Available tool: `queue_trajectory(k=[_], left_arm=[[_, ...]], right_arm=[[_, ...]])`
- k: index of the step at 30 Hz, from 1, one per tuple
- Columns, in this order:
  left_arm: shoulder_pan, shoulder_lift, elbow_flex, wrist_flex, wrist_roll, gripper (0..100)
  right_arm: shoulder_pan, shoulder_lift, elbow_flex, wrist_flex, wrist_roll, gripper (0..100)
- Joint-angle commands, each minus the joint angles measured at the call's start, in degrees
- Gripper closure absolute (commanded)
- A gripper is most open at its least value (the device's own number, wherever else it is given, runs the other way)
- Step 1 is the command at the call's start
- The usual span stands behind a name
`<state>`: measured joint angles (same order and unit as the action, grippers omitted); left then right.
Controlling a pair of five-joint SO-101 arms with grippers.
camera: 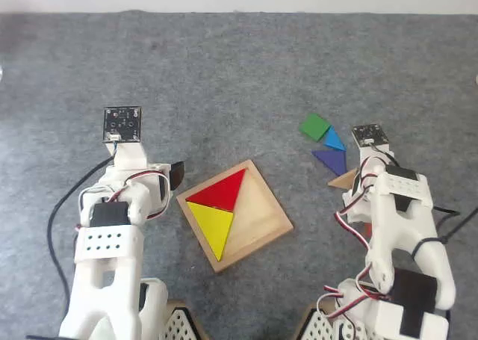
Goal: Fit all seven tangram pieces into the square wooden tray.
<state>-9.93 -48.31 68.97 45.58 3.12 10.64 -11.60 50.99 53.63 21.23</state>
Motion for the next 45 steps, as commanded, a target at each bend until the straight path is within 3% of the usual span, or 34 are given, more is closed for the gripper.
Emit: queue_trajectory(k=[1,9,14,19,27,34,40,45], left_arm=[[-0.18,-1.49,-0.31,-1.05,0.35,73],[-1.49,-1.49,-0.31,-1.23,0.35,73],[-2.46,-1.49,-0.48,-1.32,0.35,73],[-2.29,-1.49,-0.31,-1.85,0.35,73],[-2.29,-1.41,1.27,-4.40,0.53,73],[-2.55,-1.41,1.10,-4.31,0.44,73],[-2.46,-1.41,1.10,-4.31,0.44,73],[-2.55,-1.49,1.10,-4.31,0.44,73]], right_arm=[[1.27,-2.33,-0.09,-0.66,0.44,83.1],[-1.01,-2.33,0.70,-0.57,0.26,84.0],[-0.84,-3.82,0.35,-0.22,0.26,97.3],[-3.65,-10.15,-0.26,3.56,0.18,96.9],[-18.15,-25.80,-4.13,14.64,-5.45,97.4],[-32.40,-27.03,-4.40,12.18,-5.98,99.1],[-42.77,-14.46,-10.99,9.45,-11.52,99.1],[-46.29,3.91,-23.03,7.96,-17.85,99.1]])
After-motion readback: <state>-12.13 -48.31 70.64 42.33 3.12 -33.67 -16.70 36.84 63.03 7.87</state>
